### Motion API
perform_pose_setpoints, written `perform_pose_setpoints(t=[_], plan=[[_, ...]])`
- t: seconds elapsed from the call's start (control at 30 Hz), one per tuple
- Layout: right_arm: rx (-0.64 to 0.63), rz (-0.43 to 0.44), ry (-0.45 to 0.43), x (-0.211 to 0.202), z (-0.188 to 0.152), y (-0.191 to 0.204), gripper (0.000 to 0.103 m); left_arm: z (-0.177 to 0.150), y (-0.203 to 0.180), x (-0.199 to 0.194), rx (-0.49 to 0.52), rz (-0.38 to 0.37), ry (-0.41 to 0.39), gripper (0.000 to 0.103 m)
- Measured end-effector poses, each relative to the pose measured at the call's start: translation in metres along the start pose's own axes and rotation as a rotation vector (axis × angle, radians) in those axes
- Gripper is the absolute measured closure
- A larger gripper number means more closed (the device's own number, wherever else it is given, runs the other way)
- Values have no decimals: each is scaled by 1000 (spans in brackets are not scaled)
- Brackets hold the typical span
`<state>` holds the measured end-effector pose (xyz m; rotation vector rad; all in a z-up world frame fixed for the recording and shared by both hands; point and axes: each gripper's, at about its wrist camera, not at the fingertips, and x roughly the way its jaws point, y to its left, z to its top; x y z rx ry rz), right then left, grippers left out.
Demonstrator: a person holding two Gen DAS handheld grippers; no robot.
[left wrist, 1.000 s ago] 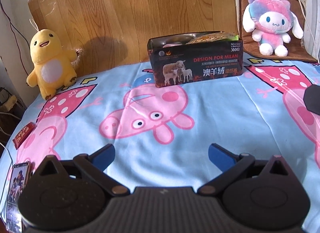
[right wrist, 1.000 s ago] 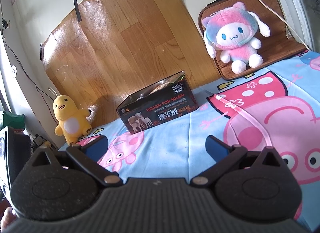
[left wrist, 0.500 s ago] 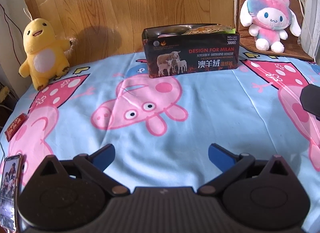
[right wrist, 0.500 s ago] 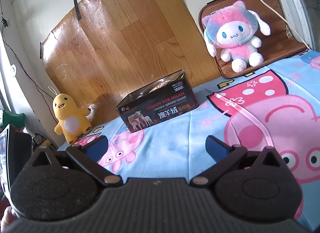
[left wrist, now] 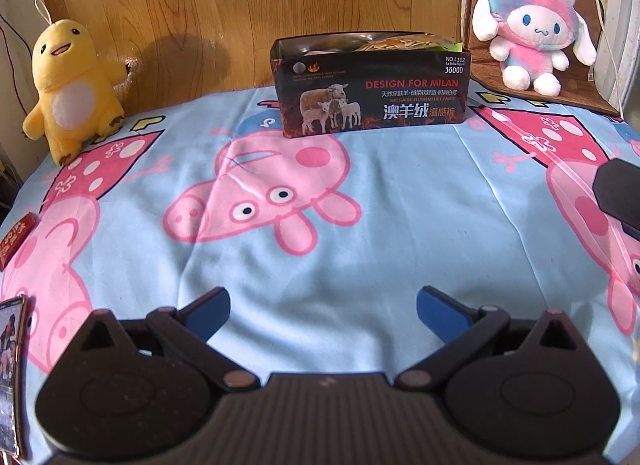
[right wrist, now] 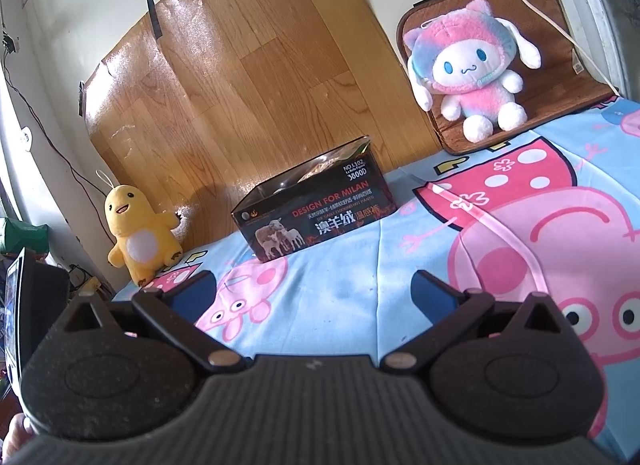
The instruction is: Organize snacks
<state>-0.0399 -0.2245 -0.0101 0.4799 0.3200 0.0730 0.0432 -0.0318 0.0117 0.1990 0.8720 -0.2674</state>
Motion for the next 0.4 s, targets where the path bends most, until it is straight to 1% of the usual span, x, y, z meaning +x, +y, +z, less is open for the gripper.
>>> perform_pose_setpoints(t=[0.13,0.4], plan=[[-2,1,3,2,-1,-1,0,-1,0,1,-4,-1,6,0],[-3,-1,6,2,-2,-1,0,-1,-2,-3,6,-8,-14,0]])
